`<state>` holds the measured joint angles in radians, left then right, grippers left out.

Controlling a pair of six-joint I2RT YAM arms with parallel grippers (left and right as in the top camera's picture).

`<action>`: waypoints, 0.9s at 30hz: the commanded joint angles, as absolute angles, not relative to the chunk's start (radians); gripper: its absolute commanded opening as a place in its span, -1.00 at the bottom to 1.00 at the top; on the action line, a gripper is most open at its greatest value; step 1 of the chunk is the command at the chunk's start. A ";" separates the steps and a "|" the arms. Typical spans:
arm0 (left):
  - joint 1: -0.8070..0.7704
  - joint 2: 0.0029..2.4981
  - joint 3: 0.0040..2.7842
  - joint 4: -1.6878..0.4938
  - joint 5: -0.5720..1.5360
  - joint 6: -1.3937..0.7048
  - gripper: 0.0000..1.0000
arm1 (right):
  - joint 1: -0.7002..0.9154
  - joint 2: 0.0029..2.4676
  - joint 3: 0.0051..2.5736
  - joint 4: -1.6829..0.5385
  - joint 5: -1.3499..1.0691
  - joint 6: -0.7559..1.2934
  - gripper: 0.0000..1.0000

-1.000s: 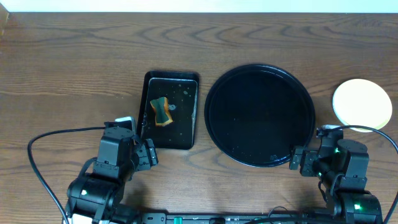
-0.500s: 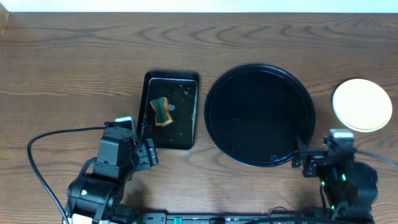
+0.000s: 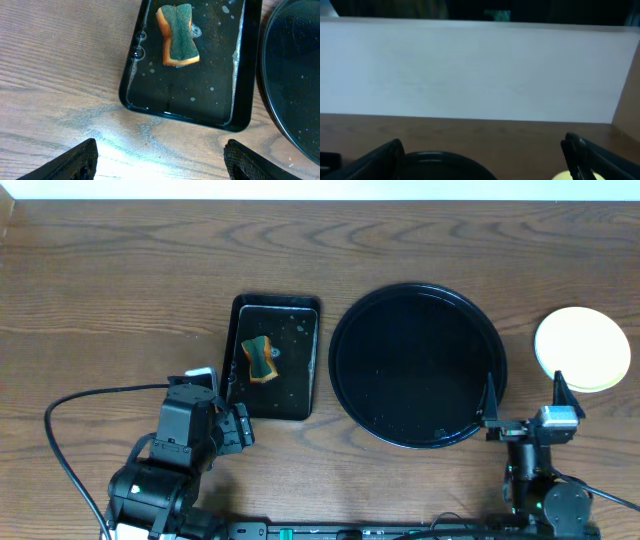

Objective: Clean dirty plates on tray and stack at the side

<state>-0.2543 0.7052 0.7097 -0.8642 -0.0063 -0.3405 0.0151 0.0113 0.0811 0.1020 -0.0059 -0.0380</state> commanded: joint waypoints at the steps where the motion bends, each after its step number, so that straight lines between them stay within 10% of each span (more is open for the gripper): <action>1: -0.255 0.707 0.707 -0.866 -0.009 -0.346 0.62 | 0.027 0.005 0.002 0.158 0.023 -0.088 0.99; 27: -0.255 0.707 0.707 -0.866 -0.009 -0.346 0.63 | 0.028 0.018 0.006 -0.075 -0.015 -0.091 0.98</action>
<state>-0.2543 0.7052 0.7094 -0.8642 -0.0063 -0.3405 0.0151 0.0174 0.0067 -0.0700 -0.0074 -0.0780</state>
